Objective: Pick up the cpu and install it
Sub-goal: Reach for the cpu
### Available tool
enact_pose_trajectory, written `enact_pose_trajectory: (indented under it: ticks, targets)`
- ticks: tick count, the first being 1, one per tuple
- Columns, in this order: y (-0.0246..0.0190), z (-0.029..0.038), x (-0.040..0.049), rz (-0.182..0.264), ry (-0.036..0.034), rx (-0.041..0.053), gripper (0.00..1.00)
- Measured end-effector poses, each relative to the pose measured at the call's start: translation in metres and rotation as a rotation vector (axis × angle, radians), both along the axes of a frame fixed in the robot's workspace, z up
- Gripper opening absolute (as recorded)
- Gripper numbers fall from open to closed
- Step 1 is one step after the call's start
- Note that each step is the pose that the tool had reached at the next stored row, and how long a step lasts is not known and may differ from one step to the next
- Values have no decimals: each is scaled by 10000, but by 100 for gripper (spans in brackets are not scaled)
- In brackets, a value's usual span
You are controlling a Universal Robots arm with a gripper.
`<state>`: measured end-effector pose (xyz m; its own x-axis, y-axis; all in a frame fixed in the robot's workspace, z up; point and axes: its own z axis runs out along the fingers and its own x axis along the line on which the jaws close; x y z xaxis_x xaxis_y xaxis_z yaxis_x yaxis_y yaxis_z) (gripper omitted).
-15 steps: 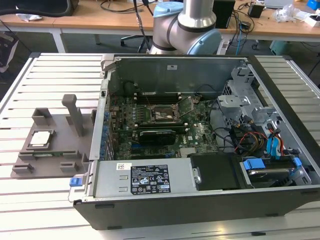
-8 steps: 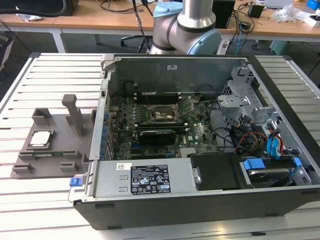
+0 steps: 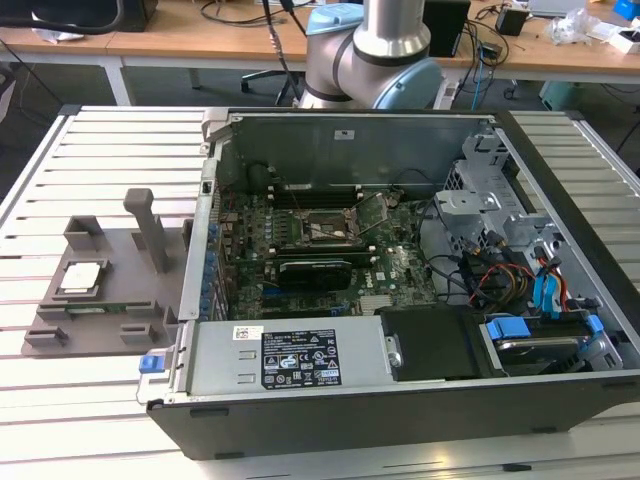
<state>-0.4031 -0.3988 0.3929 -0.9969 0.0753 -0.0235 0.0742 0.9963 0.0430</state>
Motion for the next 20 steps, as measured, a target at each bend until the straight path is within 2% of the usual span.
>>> enact_pose_trajectory:
  ticks: [11, 20]
  targets:
    - [0, 0, -127, 0, 0, 0, 11]
    - [0, 0, -134, 0, 0, 0, 11]
